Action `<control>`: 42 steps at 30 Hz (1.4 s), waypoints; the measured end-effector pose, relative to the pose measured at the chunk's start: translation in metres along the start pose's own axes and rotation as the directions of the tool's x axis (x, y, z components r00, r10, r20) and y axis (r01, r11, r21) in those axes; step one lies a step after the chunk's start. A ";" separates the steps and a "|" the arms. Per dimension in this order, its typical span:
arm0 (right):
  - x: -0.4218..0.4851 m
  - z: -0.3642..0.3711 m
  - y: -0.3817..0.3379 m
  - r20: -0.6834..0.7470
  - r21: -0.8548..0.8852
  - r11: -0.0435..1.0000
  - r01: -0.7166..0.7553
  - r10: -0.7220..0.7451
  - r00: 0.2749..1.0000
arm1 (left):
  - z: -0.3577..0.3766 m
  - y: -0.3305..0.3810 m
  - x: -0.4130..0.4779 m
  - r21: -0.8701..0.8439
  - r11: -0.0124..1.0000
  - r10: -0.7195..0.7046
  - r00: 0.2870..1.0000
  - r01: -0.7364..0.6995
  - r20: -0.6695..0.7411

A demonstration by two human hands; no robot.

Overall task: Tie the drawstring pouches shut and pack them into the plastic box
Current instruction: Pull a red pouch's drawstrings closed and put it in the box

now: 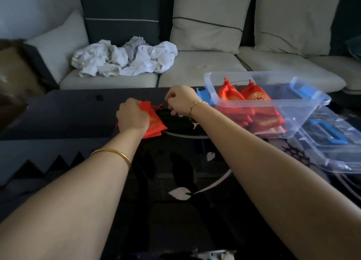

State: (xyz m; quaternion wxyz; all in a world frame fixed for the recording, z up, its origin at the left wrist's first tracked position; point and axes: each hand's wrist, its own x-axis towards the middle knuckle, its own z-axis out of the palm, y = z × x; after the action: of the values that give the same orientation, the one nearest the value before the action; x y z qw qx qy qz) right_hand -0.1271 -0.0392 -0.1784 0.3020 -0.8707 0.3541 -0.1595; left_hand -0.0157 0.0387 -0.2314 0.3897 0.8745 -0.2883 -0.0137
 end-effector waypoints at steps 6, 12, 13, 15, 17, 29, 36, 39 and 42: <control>0.036 0.065 0.020 0.041 -0.060 0.997 -0.055 0.057 0.998 | 0.009 -0.043 0.036 0.129 0.977 -0.193 0.960 0.169 0.201; 0.054 0.102 0.025 0.128 -0.125 0.992 -0.009 0.025 0.991 | 0.023 -0.055 0.063 0.202 0.970 -0.186 0.949 0.136 0.254; 0.054 0.105 0.027 0.133 -0.173 0.985 -0.009 0.033 0.991 | 0.026 -0.054 0.064 0.210 0.972 -0.166 0.947 0.109 0.276; 0.051 0.103 0.029 0.125 -0.219 0.975 -0.017 0.046 0.991 | 0.030 -0.050 0.059 0.195 0.978 -0.129 0.944 0.071 0.304; 0.040 0.095 0.035 0.129 -0.254 0.967 -0.018 0.053 0.990 | 0.034 -0.042 0.045 0.176 0.984 -0.088 0.942 0.031 0.324; -0.065 0.027 0.075 0.116 -0.194 0.966 -0.172 0.197 0.974 | 0.039 0.012 -0.072 -0.013 1.000 -0.015 0.890 0.024 0.455; -0.080 0.029 0.090 0.055 0.224 0.864 -0.451 0.451 0.891 | 0.027 0.025 -0.098 0.115 0.989 -0.127 0.932 0.092 0.340; -0.076 0.025 0.092 0.130 0.406 0.779 -0.478 0.468 0.874 | 0.024 0.023 -0.100 0.125 0.986 -0.147 0.942 0.113 0.302; -0.077 0.025 0.092 0.136 0.406 0.791 -0.458 0.444 0.886 | 0.023 0.022 -0.102 0.084 0.988 -0.145 0.949 0.126 0.281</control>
State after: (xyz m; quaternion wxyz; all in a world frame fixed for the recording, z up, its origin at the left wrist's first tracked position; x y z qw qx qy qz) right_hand -0.2161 -0.0260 -0.2609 0.5198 -0.6760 0.5027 -0.1418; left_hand -0.1177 0.0641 -0.2524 0.3135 0.8932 -0.2813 -0.1576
